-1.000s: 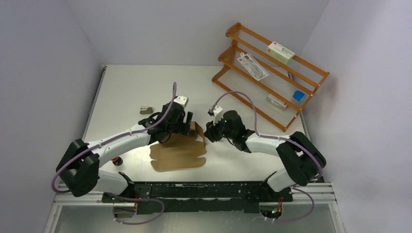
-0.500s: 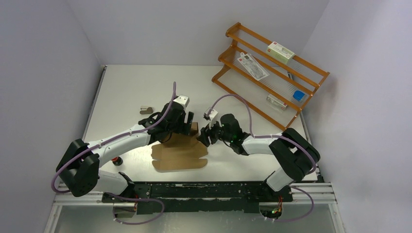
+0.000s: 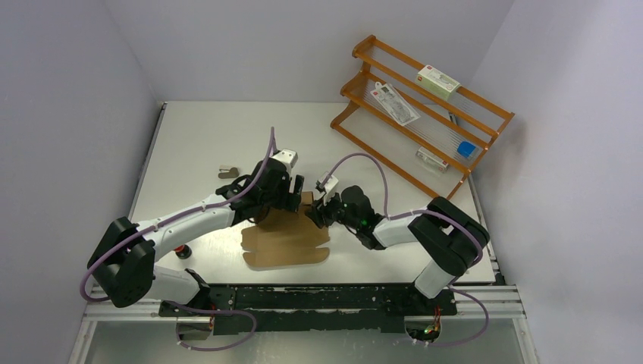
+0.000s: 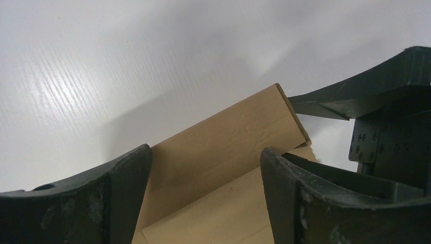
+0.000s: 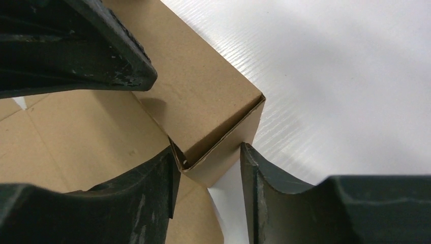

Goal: Fold the paper box

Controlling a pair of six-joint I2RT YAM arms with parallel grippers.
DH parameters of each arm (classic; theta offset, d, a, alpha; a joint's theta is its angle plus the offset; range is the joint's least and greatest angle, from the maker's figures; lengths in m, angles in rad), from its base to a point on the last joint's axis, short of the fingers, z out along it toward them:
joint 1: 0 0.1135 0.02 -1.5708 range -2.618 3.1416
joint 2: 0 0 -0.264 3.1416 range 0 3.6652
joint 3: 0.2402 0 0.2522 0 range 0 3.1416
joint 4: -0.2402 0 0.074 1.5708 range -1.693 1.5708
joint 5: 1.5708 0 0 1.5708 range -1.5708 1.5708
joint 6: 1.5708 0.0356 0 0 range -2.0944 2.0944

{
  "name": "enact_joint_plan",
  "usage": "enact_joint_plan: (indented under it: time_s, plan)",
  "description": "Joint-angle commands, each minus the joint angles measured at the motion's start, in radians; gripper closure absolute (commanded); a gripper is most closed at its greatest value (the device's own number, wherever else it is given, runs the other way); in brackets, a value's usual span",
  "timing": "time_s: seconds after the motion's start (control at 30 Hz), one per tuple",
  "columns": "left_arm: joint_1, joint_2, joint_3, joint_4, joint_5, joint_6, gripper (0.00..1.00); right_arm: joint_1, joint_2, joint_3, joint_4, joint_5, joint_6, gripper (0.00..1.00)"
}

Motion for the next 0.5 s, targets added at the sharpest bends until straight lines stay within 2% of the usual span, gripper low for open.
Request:
enact_joint_plan:
  time_s: [0.0, 0.2, 0.23, 0.37, 0.47]
  plan:
    - [-0.005, -0.004, 0.004, -0.02, 0.071, -0.029, 0.18, 0.029, 0.004, -0.021, 0.117, 0.114, -0.013, 0.54]
    - [-0.003, -0.052, 0.004, -0.033, 0.112, -0.051, 0.18, 0.04, -0.005, -0.044, 0.131, 0.19, -0.039, 0.68]
    - [-0.003, -0.072, 0.003, -0.033, 0.117, -0.055, 0.17, 0.04, -0.008, -0.047, 0.131, 0.191, -0.041, 0.73]
    - [0.011, -0.147, 0.025, -0.055, 0.099, -0.057, 0.13, 0.04, -0.01, -0.047, 0.118, 0.174, -0.056, 0.76]
    - [0.042, -0.145, 0.073, -0.09, 0.114, -0.043, 0.1, 0.041, -0.013, -0.036, 0.097, 0.142, -0.064, 0.76]
